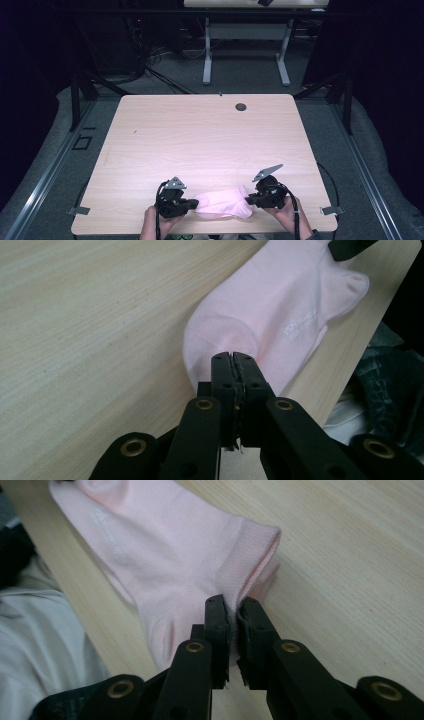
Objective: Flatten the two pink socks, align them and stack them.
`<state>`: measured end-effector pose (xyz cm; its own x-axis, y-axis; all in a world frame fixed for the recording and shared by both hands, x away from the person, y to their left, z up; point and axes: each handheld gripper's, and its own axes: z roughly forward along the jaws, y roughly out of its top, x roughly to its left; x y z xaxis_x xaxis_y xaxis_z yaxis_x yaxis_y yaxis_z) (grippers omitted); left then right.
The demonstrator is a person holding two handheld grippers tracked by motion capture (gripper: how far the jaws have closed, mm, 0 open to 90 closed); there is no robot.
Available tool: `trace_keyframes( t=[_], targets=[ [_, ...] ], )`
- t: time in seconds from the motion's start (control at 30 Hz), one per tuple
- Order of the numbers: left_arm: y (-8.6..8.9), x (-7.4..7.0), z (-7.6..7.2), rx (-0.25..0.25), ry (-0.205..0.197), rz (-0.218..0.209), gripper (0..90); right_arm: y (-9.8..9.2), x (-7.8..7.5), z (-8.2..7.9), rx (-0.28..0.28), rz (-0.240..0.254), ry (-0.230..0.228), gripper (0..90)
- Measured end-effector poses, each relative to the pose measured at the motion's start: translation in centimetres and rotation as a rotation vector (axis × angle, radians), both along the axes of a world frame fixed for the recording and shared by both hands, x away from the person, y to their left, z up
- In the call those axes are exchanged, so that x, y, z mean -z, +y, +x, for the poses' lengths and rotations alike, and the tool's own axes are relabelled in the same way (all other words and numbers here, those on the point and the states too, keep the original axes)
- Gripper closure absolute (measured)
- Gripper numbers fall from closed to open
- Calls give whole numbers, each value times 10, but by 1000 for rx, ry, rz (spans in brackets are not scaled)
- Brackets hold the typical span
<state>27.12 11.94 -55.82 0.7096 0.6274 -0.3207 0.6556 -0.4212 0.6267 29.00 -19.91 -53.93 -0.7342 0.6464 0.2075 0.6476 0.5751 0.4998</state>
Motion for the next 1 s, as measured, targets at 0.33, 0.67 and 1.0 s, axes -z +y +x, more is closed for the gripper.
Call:
trace_keyframes(
  t=[0.33, 0.67, 1.0],
  targets=[
    [1, 2, 1, -2, -17, 39, 727, -1, 10, 3, 20, -55, -37, 587],
    [31, -25, -1, -145, -184, 93, 258, -36, -8, -1, 132, 37, -211, 147],
    [81, -24, 4, -321, -226, 158, 77, -76, -5, 3, 281, 35, -284, 0]
  ],
)
